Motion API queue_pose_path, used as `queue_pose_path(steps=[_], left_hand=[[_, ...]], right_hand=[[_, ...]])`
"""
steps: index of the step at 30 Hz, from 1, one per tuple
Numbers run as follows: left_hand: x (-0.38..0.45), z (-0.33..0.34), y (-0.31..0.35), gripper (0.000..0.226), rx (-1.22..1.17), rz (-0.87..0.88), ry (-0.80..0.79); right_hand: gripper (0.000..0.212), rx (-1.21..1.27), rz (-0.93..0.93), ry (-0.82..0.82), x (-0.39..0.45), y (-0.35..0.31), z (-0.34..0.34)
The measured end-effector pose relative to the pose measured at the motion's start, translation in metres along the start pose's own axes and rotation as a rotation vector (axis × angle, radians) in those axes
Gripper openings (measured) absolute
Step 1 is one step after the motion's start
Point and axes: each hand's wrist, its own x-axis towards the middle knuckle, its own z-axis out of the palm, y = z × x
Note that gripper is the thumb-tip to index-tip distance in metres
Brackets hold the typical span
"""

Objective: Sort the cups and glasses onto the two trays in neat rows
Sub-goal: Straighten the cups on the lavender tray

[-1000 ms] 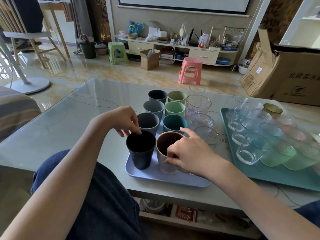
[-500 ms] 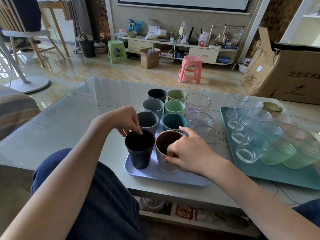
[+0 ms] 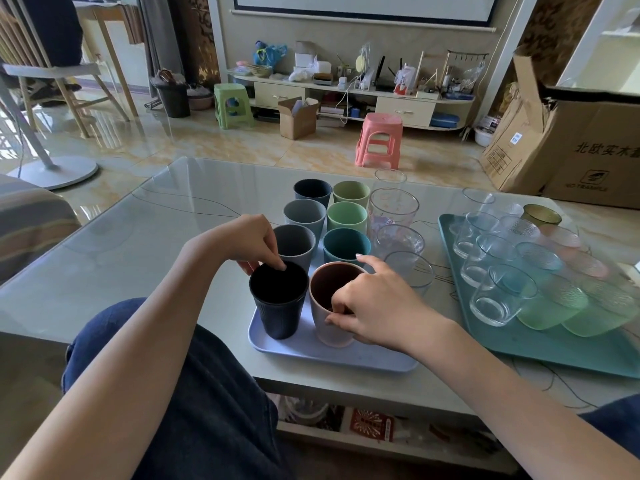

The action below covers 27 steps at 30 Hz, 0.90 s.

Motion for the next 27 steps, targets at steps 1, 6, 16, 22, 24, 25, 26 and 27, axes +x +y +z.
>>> queue_pose_path(steps=[1,6,16,22,24,25,26,27], left_hand=[[-0.001,-0.001,0.000,0.015,-0.006,-0.010,-0.017],[-0.004,-0.008,0.000,0.047,-0.113,-0.113,0.031],[0.010,0.003,0.003,0.013,-0.257,-0.132,0.175],[0.014,0.003,0.004,0.013,-0.265,-0.134,0.179],[0.014,0.004,0.004,0.013,-0.261,-0.140,0.167],[0.014,0.004,0.004,0.014,-0.251,-0.144,0.158],[0.013,0.005,0.004,0.015,-0.241,-0.148,0.152],[0.013,0.005,0.003,0.018,-0.234,-0.152,0.149]], right_hand=[[0.034,0.001,0.001,0.000,0.000,0.000,0.000],[0.040,0.002,-0.008,0.007,-0.001,0.001,0.000],[0.044,0.018,-0.012,0.014,-0.001,0.001,0.000],[0.043,0.025,-0.018,0.016,-0.001,0.001,-0.001],[0.042,0.032,-0.017,0.019,-0.001,0.001,-0.001],[0.042,0.029,-0.018,0.017,-0.002,0.001,-0.001],[0.042,0.026,-0.018,0.016,-0.001,0.001,-0.002],[0.043,0.023,-0.018,0.013,-0.001,0.001,-0.002]])
